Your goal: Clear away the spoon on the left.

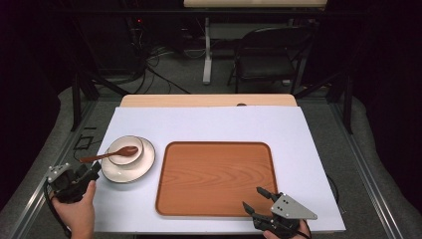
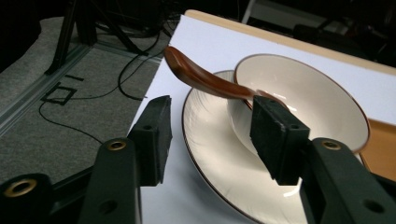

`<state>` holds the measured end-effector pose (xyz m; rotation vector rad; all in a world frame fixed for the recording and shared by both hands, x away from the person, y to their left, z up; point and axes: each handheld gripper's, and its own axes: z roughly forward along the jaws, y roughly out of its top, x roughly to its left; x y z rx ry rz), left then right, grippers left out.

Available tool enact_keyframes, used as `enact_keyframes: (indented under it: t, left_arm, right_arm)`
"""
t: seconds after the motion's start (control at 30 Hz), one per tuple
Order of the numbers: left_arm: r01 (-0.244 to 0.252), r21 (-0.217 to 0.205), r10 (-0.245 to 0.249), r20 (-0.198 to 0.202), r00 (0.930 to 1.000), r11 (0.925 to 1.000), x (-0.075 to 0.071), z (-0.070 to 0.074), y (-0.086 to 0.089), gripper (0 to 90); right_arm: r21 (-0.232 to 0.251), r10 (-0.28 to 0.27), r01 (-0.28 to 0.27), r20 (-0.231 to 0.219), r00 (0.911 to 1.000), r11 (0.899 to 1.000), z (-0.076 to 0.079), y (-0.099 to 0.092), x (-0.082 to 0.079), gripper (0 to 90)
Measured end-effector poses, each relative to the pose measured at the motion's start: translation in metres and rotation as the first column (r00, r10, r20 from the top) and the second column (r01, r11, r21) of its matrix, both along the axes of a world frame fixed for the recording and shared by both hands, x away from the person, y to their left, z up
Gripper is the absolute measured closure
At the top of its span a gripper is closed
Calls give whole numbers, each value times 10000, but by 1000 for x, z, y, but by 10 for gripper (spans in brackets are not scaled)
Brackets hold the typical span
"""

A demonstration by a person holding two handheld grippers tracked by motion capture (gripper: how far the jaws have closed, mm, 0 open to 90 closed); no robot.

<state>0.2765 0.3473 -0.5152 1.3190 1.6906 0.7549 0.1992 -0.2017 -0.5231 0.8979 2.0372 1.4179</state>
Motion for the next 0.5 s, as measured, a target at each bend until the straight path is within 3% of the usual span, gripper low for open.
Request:
enact_keyframes:
  t: [0.03,0.07,0.1,0.5]
  left_arm:
    - [-97,-326,102,162,9998,9994,1,0,2,456]
    - [-97,-326,102,162,9998,9994,1,0,2,447]
    - [-184,-596,198,239,9995,9981,4,1,3,443]
    - [-348,-1277,373,178,9991,9912,21,0,7,456]
  right_arm:
    - [-32,22,-22,2,10000,10000,0,0,0,363]
    - [-32,22,-22,2,10000,10000,0,0,0,363]
    - [-44,37,-37,-24,10000,10000,0,1,0,363]
    - [-38,77,-76,48,10000,10000,0,1,-1,362]
